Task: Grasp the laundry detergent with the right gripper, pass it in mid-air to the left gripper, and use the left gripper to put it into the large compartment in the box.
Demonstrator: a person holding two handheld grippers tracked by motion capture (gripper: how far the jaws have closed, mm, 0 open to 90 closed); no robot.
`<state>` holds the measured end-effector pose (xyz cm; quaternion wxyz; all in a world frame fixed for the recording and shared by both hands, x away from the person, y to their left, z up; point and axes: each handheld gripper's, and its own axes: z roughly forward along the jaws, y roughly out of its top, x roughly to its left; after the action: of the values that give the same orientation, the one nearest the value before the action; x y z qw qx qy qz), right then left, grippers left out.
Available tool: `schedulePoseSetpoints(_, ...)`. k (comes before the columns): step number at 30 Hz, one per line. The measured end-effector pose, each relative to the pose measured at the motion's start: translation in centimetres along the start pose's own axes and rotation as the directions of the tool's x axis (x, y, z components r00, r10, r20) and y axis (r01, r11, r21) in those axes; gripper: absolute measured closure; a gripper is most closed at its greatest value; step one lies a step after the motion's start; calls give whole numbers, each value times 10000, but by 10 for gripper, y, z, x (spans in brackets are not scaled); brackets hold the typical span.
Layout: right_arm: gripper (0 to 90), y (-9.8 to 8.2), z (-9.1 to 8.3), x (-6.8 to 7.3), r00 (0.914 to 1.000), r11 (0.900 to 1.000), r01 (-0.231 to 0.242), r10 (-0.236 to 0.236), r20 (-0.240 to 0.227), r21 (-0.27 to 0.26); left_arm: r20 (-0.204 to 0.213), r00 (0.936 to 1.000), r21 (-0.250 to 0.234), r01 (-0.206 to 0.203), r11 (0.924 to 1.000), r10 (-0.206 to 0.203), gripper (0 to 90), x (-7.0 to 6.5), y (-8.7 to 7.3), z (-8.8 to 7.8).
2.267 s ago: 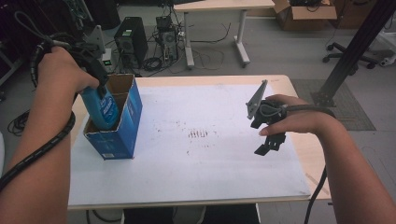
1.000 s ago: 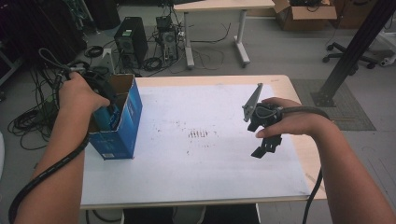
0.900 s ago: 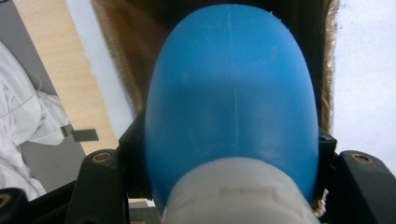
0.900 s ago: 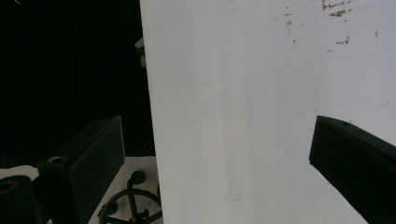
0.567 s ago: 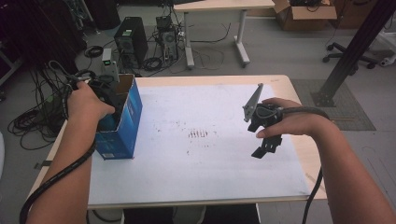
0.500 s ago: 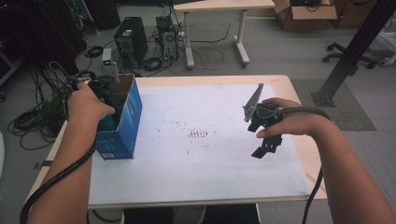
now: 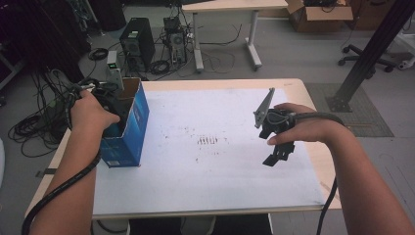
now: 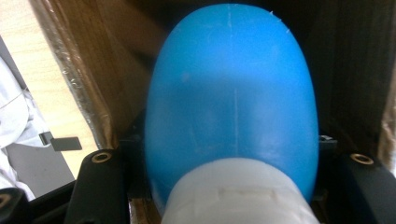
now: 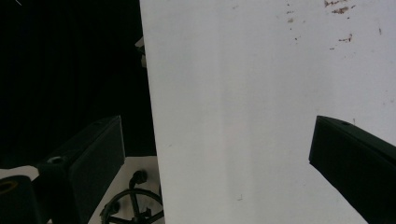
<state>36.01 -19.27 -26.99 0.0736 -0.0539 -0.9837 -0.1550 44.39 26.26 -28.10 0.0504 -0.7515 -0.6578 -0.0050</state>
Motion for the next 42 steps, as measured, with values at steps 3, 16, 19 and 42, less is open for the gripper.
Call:
schedulePoseSetpoints(3,35,0,1,0,10000,10000,-18,18,-25,25,43,10000,27,4,10000,-4,384,1,0,5)
schedulePoseSetpoints(16,35,-2,2,-1,10000,10000,-56,56,59,-30,35,10000,65,26,10000,-26,381,1,2,6)
schedulePoseSetpoints(19,36,-3,2,-3,9998,9999,-160,160,113,-30,120,9999,-52,-9,10000,9,379,2,2,6)
schedulePoseSetpoints(42,33,-5,5,-4,9995,9995,-277,279,124,-119,651,9978,-190,159,9997,-146,292,4,1,4)
